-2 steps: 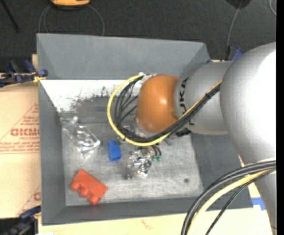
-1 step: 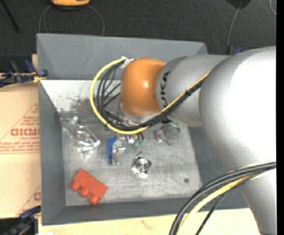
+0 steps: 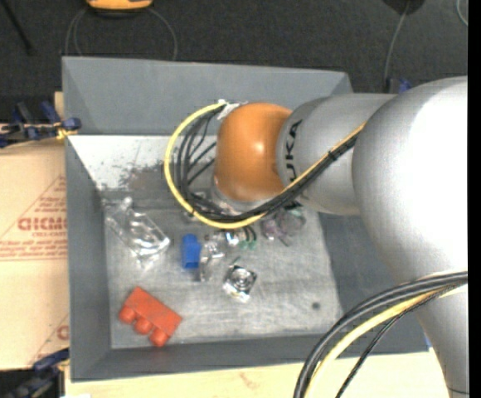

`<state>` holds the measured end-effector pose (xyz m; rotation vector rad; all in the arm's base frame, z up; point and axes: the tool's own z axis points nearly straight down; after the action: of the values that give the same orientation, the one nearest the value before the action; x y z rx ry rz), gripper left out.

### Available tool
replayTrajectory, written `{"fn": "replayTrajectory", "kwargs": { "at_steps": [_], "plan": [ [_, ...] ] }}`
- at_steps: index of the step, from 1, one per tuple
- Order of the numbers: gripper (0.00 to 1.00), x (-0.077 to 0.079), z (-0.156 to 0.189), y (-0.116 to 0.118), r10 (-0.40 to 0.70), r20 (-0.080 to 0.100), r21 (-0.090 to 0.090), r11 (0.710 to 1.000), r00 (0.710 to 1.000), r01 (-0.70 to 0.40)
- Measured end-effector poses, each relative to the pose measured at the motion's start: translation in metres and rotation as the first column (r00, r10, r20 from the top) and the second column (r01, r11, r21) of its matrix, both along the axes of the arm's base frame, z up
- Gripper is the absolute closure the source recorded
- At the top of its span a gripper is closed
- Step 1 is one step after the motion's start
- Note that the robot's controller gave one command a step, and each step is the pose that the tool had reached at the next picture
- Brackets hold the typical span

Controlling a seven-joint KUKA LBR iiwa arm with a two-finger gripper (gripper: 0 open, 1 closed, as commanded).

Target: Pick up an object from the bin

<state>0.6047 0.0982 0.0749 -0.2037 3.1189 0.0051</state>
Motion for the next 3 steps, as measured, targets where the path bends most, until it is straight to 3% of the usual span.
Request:
{"fn": "replayTrajectory", "kwargs": {
  "at_steps": [1, 2, 3],
  "plan": [
    [0.00, 0.0022, 0.0023, 0.0006, -0.002, -0.008, -0.001, 1.000, 1.000, 0.002],
    [0.00, -0.0063, 0.0005, 0.0054, -0.049, 0.004, 0.000, 0.999, 0.999, 0.049],
    [1.00, -0.0047, 0.0027, 0.0055, -0.050, 0.009, 0.002, 0.999, 0.999, 0.050]
  ]
}}
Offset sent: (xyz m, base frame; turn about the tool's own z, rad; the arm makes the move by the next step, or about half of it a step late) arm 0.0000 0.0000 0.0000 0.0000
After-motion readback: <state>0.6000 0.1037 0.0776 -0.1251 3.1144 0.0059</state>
